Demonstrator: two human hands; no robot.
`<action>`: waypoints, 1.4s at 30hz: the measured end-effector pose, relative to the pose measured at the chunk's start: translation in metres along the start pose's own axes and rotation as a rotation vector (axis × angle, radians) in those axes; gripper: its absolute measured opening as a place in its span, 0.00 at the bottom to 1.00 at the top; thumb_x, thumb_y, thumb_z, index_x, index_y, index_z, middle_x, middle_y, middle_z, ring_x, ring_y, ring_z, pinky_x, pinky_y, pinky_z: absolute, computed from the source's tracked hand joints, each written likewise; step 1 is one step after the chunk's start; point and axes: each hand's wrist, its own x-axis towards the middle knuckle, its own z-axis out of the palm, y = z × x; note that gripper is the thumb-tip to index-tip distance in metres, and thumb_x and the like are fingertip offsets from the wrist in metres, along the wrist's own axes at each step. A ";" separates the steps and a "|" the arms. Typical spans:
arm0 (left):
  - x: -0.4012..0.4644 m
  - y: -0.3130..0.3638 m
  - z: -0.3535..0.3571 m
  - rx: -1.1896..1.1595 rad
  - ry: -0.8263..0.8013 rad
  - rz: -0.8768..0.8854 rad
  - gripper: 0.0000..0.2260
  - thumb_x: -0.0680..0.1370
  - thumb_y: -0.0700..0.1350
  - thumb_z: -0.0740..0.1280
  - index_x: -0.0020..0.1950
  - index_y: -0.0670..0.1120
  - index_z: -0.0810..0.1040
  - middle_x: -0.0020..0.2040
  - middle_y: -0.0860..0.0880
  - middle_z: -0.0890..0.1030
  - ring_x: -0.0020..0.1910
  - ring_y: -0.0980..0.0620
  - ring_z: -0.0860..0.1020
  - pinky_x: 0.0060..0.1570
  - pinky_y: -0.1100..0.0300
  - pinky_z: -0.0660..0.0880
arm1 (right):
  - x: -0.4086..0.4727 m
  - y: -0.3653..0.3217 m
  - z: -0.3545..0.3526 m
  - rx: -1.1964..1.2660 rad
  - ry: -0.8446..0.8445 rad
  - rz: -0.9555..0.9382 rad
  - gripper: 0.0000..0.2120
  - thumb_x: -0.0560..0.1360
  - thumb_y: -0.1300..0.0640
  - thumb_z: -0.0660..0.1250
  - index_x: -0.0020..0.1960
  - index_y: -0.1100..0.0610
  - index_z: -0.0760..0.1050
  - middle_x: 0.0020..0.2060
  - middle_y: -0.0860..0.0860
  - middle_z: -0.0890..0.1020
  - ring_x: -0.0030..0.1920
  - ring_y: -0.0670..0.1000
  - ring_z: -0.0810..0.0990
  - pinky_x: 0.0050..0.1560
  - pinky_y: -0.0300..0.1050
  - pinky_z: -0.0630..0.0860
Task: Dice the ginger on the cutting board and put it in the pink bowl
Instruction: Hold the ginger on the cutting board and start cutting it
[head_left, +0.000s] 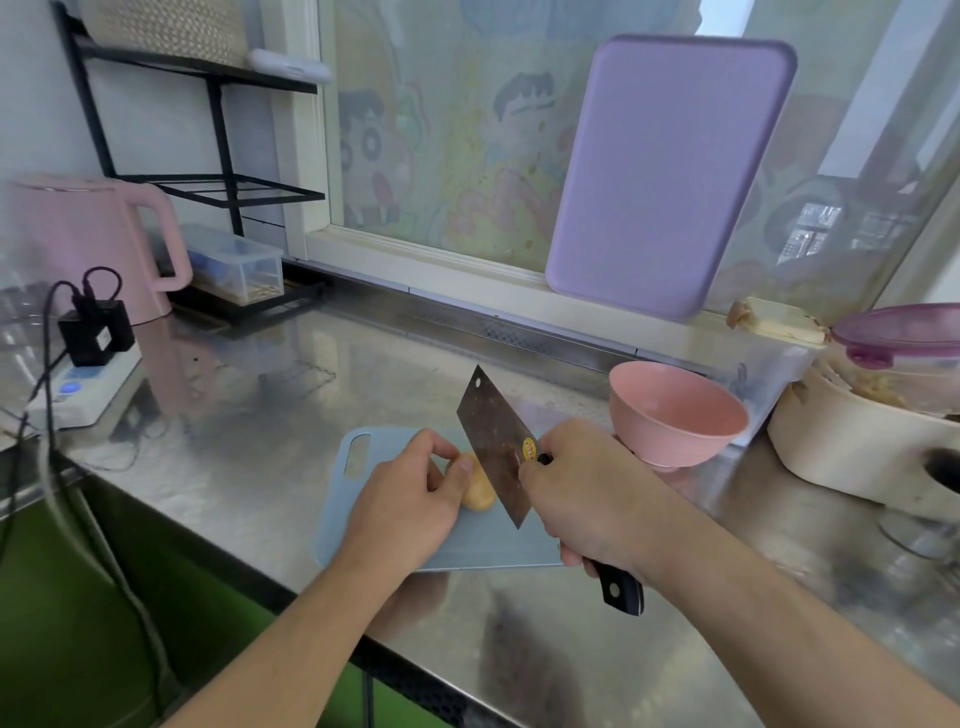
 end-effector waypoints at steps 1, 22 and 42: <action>0.000 0.000 0.000 0.000 0.002 0.001 0.07 0.82 0.59 0.65 0.49 0.58 0.75 0.34 0.52 0.80 0.36 0.54 0.79 0.38 0.53 0.73 | -0.002 -0.002 0.000 -0.034 0.002 -0.013 0.15 0.83 0.57 0.59 0.38 0.56 0.68 0.30 0.52 0.77 0.25 0.50 0.75 0.27 0.39 0.75; -0.002 0.003 -0.002 0.011 0.006 -0.009 0.07 0.82 0.60 0.65 0.49 0.58 0.74 0.35 0.51 0.82 0.37 0.54 0.80 0.37 0.53 0.74 | -0.015 -0.016 -0.004 -0.248 -0.070 -0.041 0.17 0.84 0.59 0.61 0.37 0.54 0.63 0.40 0.54 0.77 0.52 0.62 0.87 0.48 0.45 0.82; -0.002 0.000 -0.003 -0.050 0.008 0.023 0.07 0.82 0.57 0.67 0.47 0.56 0.75 0.34 0.52 0.80 0.36 0.53 0.78 0.39 0.50 0.76 | -0.009 -0.038 0.001 -1.117 -0.234 -0.427 0.23 0.82 0.61 0.68 0.35 0.59 0.58 0.34 0.51 0.63 0.31 0.48 0.59 0.27 0.41 0.56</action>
